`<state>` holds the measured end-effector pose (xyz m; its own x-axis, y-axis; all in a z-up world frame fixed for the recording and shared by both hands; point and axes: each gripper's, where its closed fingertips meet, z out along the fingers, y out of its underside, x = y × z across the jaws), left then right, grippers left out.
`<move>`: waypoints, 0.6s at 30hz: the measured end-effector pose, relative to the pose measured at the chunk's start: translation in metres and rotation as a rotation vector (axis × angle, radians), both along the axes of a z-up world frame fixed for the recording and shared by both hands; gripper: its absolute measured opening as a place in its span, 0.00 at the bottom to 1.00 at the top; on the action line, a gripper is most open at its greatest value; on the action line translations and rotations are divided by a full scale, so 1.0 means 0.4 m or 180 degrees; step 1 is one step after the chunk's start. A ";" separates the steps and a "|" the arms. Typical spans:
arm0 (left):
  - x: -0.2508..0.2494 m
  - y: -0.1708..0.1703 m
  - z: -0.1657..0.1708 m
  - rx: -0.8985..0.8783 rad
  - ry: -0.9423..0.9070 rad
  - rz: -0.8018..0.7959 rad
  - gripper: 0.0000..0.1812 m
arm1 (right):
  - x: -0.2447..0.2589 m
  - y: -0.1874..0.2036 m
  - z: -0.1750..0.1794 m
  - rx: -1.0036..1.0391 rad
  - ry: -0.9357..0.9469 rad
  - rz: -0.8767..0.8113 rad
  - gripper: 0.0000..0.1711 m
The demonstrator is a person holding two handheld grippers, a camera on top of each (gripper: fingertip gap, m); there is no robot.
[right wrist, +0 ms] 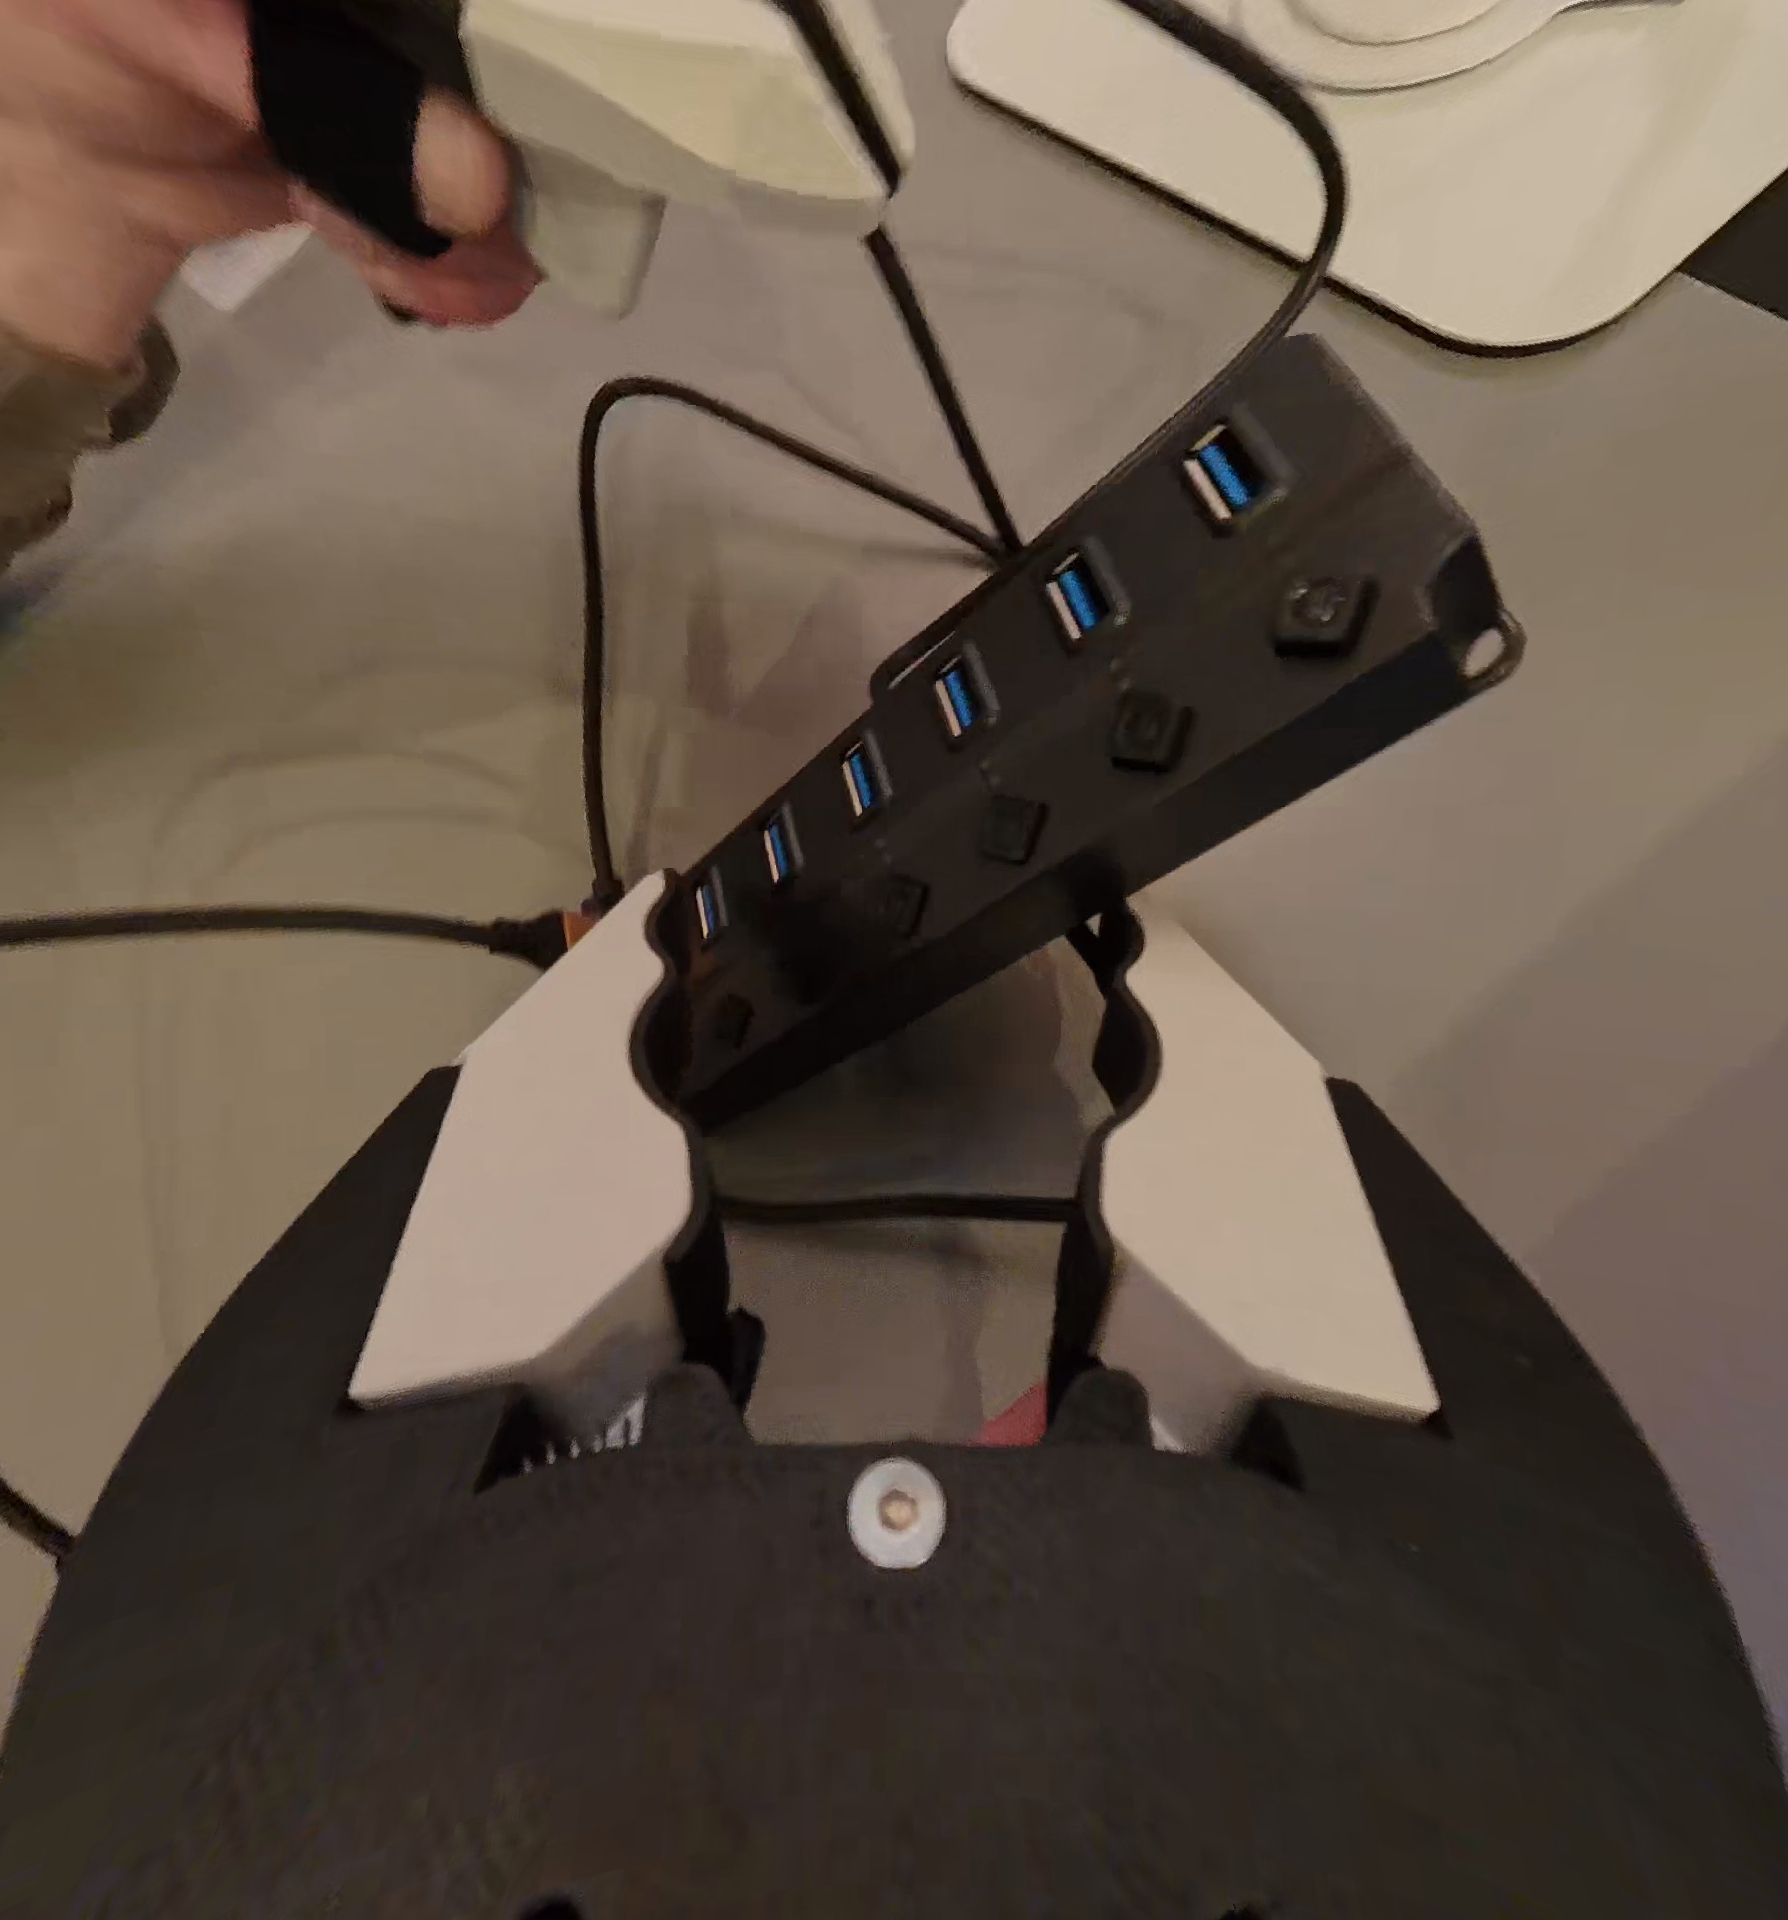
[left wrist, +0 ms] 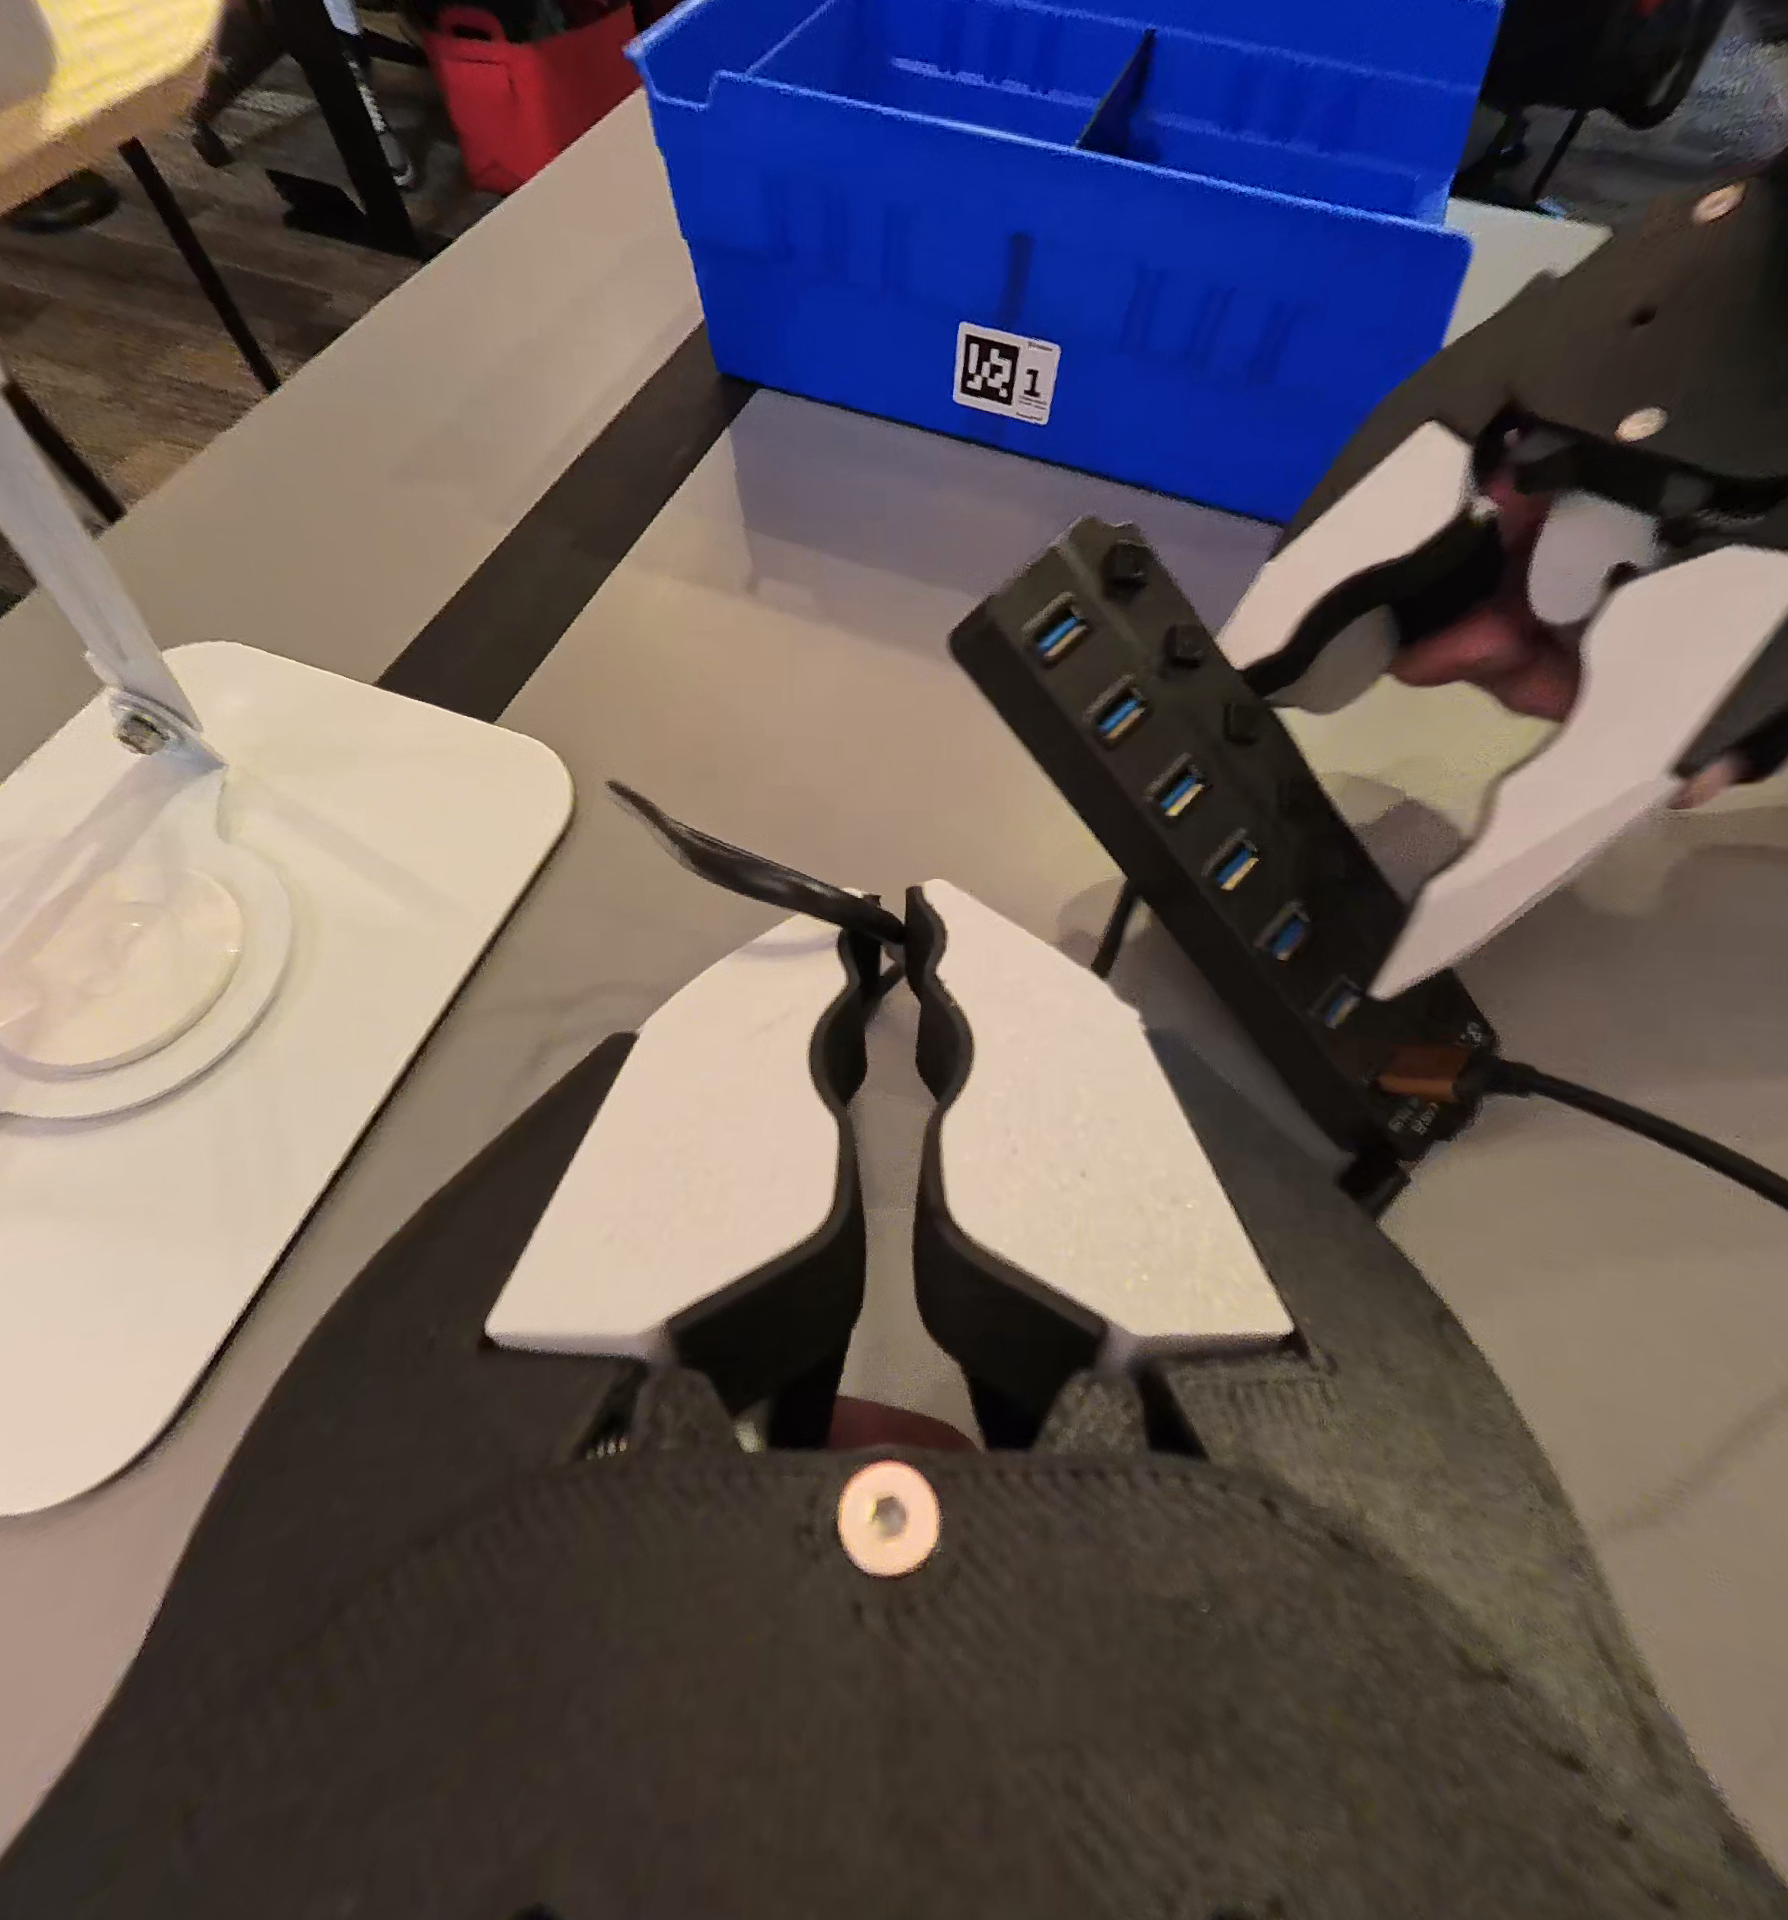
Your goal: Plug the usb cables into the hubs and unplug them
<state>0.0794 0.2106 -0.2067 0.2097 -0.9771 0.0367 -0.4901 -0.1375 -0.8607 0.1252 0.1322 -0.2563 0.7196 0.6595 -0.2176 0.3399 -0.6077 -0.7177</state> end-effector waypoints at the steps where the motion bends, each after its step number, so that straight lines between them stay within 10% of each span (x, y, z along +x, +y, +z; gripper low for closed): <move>1: -0.001 0.004 0.002 0.0072 0.0024 0.0033 0.02 | -0.003 -0.014 0.005 -0.0009 0.0014 0.0070 0.44; 18: 0.004 -0.028 0.032 0.0622 0.0346 -0.0273 0.02 | 0.033 0.027 0.165 0.0878 -0.0488 0.0358 0.43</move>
<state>0.0809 0.1995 -0.1937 0.1180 -0.9778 -0.1732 -0.5842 0.0727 -0.8084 0.1382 0.1430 -0.1902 0.6496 0.7555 0.0852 0.5105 -0.3503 -0.7853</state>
